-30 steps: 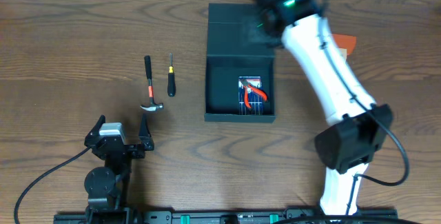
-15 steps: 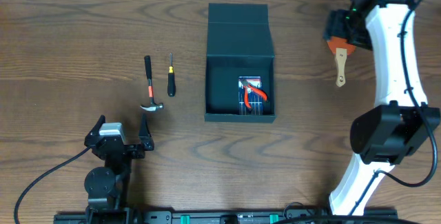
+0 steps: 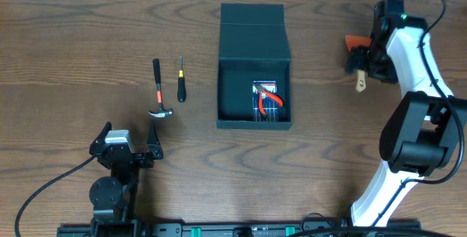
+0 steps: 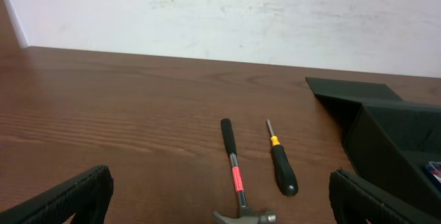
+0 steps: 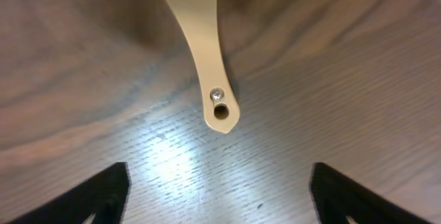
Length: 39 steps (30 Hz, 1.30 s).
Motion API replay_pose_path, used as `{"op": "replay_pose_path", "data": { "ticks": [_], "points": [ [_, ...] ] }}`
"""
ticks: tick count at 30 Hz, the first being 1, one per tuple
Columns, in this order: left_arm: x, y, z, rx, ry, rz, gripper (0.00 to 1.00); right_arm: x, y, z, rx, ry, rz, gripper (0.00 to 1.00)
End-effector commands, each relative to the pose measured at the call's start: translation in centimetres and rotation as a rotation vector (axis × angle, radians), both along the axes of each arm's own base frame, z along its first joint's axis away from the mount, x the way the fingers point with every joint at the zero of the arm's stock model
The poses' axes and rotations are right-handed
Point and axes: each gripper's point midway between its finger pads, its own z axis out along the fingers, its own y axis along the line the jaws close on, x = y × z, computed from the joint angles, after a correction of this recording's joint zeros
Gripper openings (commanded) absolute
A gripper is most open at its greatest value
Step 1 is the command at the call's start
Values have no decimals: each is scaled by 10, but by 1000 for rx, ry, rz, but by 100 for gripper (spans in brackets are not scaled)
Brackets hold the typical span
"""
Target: Pack container
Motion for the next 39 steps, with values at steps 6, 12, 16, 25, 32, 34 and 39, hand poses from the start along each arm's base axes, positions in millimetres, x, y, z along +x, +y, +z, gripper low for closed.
{"op": "replay_pose_path", "data": {
  "ticks": [6, 12, 16, 25, 32, 34, 39],
  "points": [
    [0, -3, -6, 5, 12, -14, 99, -17, 1, -22, -4, 52, 12, 99],
    [0, -3, -6, 5, 12, -14, 99, -17, 1, -22, -4, 52, 13, 99],
    [0, -3, -6, 5, 12, -14, 99, -18, 1, -22, -4, 53, 13, 99],
    [0, -2, -4, 8, 3, -12, 98, -17, 1, -22, -4, 52, 13, 99],
    [0, -5, 15, -45, -49, -22, 98, -17, 1, -22, -4, 52, 13, 99],
    [-2, -5, 19, -82, -23, -17, 98, -17, 1, -22, -4, 51, 13, 99],
    [-1, -1, 33, -84, 137, 13, 98, -17, 1, -22, -4, 52, 13, 99]
  ]
}}
